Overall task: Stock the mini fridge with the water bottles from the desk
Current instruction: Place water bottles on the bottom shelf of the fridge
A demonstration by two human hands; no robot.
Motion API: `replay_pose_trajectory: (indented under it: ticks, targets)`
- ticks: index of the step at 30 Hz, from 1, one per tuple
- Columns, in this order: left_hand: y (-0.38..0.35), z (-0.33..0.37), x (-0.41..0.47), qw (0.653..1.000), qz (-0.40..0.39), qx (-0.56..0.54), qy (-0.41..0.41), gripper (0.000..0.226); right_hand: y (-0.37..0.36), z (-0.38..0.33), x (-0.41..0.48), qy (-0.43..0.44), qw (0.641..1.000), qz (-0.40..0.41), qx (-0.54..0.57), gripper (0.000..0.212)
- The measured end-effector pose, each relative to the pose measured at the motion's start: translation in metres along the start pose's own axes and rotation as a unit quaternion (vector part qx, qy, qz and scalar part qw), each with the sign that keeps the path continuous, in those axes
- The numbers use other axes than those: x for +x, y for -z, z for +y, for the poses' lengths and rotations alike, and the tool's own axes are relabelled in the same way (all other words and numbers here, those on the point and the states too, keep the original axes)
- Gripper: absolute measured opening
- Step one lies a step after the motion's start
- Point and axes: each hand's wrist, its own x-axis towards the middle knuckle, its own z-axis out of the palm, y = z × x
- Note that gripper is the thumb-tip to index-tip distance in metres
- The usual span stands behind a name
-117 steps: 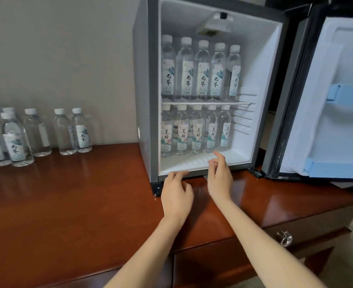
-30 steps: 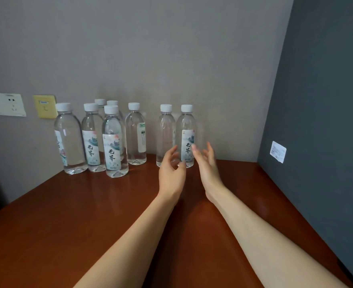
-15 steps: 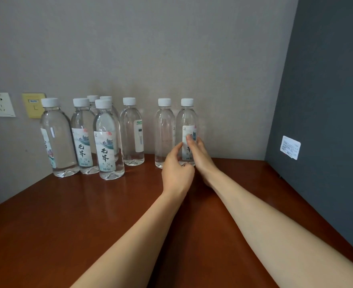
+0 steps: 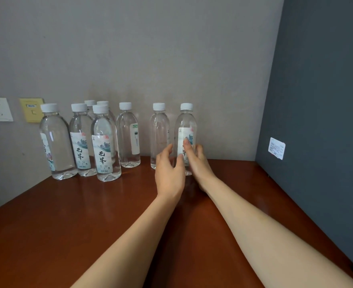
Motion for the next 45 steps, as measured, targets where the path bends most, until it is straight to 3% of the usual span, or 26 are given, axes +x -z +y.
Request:
replay_pose_trajectory:
  ticks: [4,8,13,16,21,34,45]
  targets:
    - [0.002,0.005,-0.005,0.998,-0.030,-0.039,0.028,0.045,0.007,-0.002,-0.014,-0.028,0.999,0.039,0.001,0.050]
    - [0.005,0.012,-0.021,0.992,-0.056,-0.104,0.042,0.028,0.015,-0.006,-0.030,-0.046,0.996,0.067,0.038,0.051]
    - [0.016,0.022,-0.043,0.983,-0.072,-0.159,0.048,0.019,0.023,-0.015,-0.056,-0.060,0.995,0.043,0.070,0.049]
    - [0.022,0.031,-0.060,0.977,-0.090,-0.186,0.055,0.024,0.029,-0.021,-0.077,-0.076,0.993,0.034,0.086,0.057]
    - [0.034,0.048,-0.096,0.972,-0.112,-0.200,0.056,0.030,0.038,-0.032,-0.115,-0.088,0.990,0.032,0.106,0.063]
    - [0.069,0.087,-0.176,0.957,-0.130,-0.239,0.102,0.034,0.064,-0.061,-0.212,-0.100,0.992,-0.020,0.079,0.047]
    - [0.091,0.106,-0.217,0.960,-0.157,-0.204,0.106,0.022,0.079,-0.070,-0.259,-0.099,0.993,-0.035,0.046,0.038]
